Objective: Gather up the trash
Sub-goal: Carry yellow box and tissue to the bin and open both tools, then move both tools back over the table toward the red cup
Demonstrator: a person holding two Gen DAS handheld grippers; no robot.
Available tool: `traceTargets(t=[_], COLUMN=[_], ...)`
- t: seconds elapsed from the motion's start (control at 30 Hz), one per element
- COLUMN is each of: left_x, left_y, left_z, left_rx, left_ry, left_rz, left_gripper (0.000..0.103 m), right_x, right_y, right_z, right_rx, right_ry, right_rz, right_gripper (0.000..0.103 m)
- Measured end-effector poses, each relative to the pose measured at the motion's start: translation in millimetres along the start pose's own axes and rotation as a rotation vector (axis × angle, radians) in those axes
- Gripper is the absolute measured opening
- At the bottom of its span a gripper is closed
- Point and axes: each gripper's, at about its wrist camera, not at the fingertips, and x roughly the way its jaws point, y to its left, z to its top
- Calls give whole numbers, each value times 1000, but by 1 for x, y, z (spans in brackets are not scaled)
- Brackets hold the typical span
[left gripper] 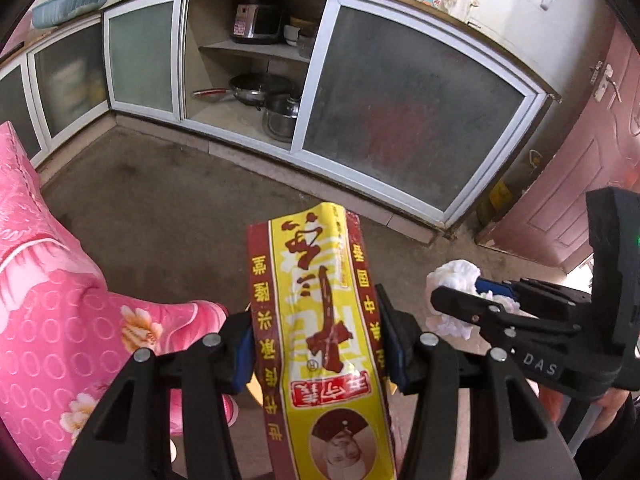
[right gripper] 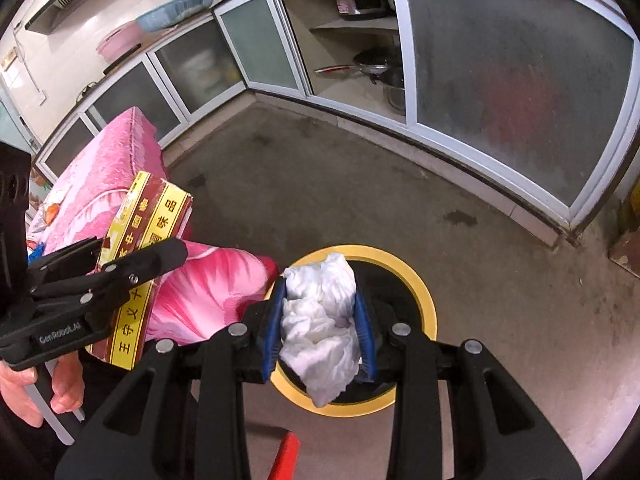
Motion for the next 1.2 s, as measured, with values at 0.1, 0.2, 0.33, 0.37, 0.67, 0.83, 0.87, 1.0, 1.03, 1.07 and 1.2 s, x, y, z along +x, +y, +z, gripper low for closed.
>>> traceTargets(t=[0.1, 0.2, 0.33, 0.37, 0.67, 0.83, 0.87, 1.0, 1.03, 1.07, 1.2], left_x=[12, 24, 37, 38, 39, 25, 17, -20, -32, -45, -107], left_y=[-2, -5, -5, -5, -2, -4, -2, 15, 22, 30, 70], left_z=[2, 2, 3, 4, 12, 14, 12, 1, -2, -5, -22], left_rx=[-2, 0, -4, -7, -68, -65, -75, -112, -120, -126, -158], left_ry=[16, 32, 48, 51, 13, -8, -22, -70, -85, -103, -172], left_rz=[15, 27, 42, 41, 13, 7, 2, -2, 1, 9, 92], left_gripper=[49, 49, 50, 50, 85, 93, 94, 95, 95, 95, 95], right_x=[9, 17, 25, 26, 40, 33, 29, 7, 2, -4, -22], right_y=[-2, -6, -10, -11, -30, -43, -45, -47, -47, -42, -18], right_z=[0, -2, -5, -6, -7, -12, -13, -17, -17, -17, -9], right_rx=[-4, 4, 7, 11, 72, 116, 123, 133, 127, 115, 53], right_ry=[19, 40, 56, 58, 100, 99, 93, 39, 25, 1, -71], right_rz=[-15, -21, -38, -39, -55, -60, -59, -20, -5, 22, 99], right_gripper=[30, 30, 30, 30, 55, 57, 57, 58, 60, 60, 64])
